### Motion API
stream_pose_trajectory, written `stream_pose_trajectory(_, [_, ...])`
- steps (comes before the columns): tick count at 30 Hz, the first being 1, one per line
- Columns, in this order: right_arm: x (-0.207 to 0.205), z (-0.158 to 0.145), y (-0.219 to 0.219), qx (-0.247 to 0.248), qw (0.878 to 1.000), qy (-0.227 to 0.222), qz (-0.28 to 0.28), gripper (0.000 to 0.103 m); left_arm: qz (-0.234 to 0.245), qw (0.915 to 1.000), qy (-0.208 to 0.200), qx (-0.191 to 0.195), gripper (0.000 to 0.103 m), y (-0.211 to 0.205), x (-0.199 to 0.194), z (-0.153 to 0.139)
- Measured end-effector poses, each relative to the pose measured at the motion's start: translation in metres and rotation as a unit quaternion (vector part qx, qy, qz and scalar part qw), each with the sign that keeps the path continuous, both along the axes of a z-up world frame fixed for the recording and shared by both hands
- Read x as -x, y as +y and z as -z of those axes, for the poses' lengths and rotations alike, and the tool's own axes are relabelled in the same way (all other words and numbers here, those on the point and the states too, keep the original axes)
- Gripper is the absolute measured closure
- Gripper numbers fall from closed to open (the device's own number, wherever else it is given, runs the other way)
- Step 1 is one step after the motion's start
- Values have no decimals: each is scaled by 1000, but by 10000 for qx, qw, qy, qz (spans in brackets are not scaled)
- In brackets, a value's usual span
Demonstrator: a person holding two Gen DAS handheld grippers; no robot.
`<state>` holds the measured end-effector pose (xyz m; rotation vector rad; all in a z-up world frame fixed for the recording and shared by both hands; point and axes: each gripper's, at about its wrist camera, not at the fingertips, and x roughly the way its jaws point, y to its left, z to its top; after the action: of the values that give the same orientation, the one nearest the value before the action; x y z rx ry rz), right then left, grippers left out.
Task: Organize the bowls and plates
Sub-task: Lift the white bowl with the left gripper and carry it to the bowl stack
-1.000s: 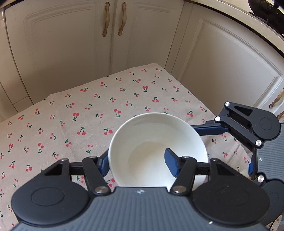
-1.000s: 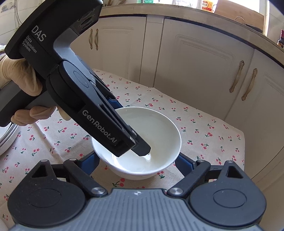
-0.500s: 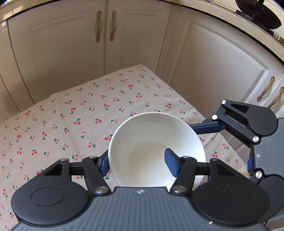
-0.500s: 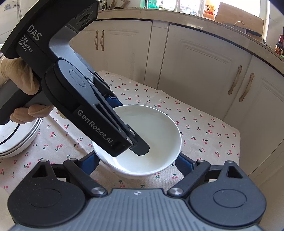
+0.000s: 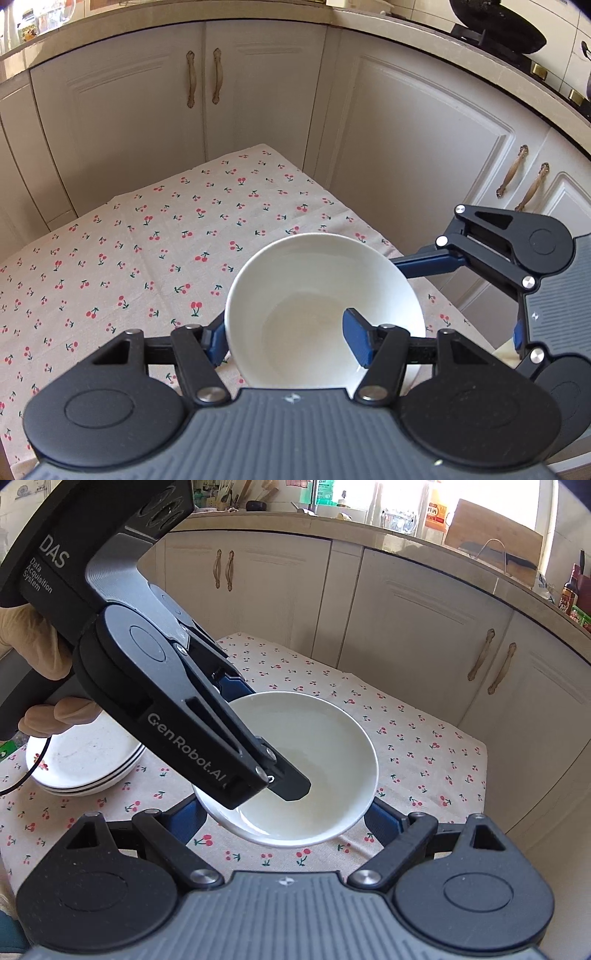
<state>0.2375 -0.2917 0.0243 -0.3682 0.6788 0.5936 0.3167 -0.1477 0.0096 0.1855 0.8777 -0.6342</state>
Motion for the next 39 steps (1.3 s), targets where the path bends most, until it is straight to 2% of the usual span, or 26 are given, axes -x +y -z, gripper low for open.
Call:
stream_pose_trajectory(9, [51, -18, 3, 23, 9998, -170, -37, 9, 55, 9999, -123, 39, 41, 4, 51, -14])
stream_pose_trajectory(21, [113, -11, 6, 24, 9998, -178, -33, 9, 176, 9997, -188, 51, 41, 7, 109, -11])
stream_pose_trajectory(28, [128, 2, 12, 17, 10000, -44, -65, 9, 163, 9998, -114, 38, 39, 11, 128, 2])
stream_pose_trajectory(39, [130, 20, 14, 53, 9998, 155, -70, 9, 143, 9999, 25, 31, 39, 13, 131, 22])
